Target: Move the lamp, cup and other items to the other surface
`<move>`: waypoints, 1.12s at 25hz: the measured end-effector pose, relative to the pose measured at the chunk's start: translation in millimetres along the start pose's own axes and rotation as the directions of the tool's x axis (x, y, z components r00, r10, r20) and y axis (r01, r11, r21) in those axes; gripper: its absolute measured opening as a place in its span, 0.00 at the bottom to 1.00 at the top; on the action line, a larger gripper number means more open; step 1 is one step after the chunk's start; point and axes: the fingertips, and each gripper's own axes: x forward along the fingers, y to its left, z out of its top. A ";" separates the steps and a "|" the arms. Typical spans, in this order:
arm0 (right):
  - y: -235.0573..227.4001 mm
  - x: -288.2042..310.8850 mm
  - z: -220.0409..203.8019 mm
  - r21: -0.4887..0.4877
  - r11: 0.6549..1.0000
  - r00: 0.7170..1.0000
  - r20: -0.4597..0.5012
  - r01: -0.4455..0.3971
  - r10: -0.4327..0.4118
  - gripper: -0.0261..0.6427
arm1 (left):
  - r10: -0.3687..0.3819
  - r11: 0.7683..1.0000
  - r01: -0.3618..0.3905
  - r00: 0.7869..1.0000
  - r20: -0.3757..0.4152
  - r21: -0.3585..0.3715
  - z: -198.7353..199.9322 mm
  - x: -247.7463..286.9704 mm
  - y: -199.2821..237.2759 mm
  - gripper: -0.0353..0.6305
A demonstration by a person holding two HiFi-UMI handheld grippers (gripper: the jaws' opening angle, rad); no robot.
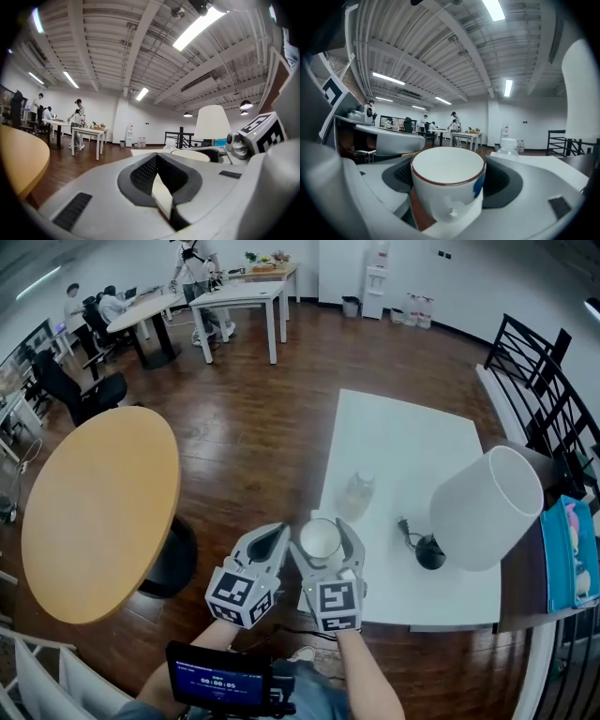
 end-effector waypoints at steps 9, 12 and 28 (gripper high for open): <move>144.8 72.7 41.1 -0.057 0.982 0.983 0.030 -0.180 0.182 0.63 | 0.223 0.974 -0.222 0.974 0.032 -0.040 7.1 -104.5 137.9 0.07; 196.7 91.6 54.1 -0.073 0.965 0.966 0.041 -0.253 0.256 0.63 | 0.301 0.953 -0.299 0.953 0.039 -0.052 9.9 -144.2 176.0 0.07; 519.6 208.3 85.3 -0.109 0.784 0.787 0.019 -0.611 0.616 0.63 | 0.680 0.733 -0.678 0.732 0.037 -0.057 7.1 -395.8 401.0 0.07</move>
